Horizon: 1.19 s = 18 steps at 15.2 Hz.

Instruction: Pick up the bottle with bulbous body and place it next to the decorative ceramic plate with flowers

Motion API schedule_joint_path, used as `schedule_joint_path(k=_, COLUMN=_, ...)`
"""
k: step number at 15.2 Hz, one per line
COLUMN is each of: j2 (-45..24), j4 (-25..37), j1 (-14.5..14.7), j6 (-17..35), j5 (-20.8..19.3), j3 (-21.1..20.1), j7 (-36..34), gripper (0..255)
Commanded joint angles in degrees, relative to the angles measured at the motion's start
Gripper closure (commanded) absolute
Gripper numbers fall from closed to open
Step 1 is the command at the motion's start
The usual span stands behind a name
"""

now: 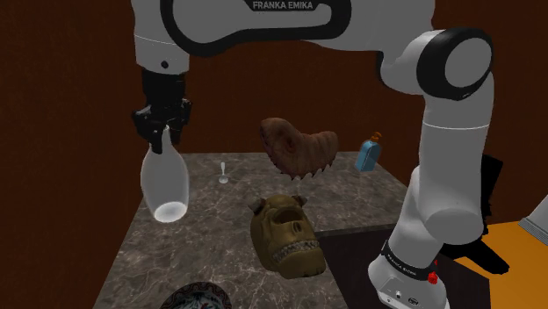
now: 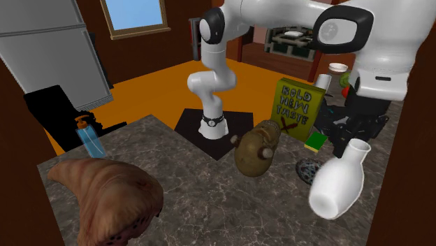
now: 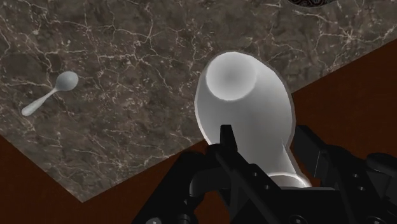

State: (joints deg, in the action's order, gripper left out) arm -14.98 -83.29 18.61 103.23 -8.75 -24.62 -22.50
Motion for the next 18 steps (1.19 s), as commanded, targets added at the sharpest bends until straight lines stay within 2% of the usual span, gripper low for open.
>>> schedule_joint_path(k=1, j2=-5.14, j4=5.33, j1=2.33, j6=-0.70, j5=-2.41, j3=-0.24, j7=-2.26, gripper=255)
schedule_joint_path(k=4, j2=-12.59, j4=14.07, j1=6.27, j6=-2.57, j5=-5.44, j3=0.02, j7=-4.68, gripper=255)
schedule_joint_path(k=6, j2=-18.76, j4=22.21, j1=9.61, j6=-4.78, j5=-7.55, j3=0.51, j7=-5.91, gripper=255)
schedule_joint_path(k=18, j2=-17.73, j4=11.12, j1=7.87, j6=5.07, j5=-7.57, j3=0.71, j7=-7.06, gripper=255)
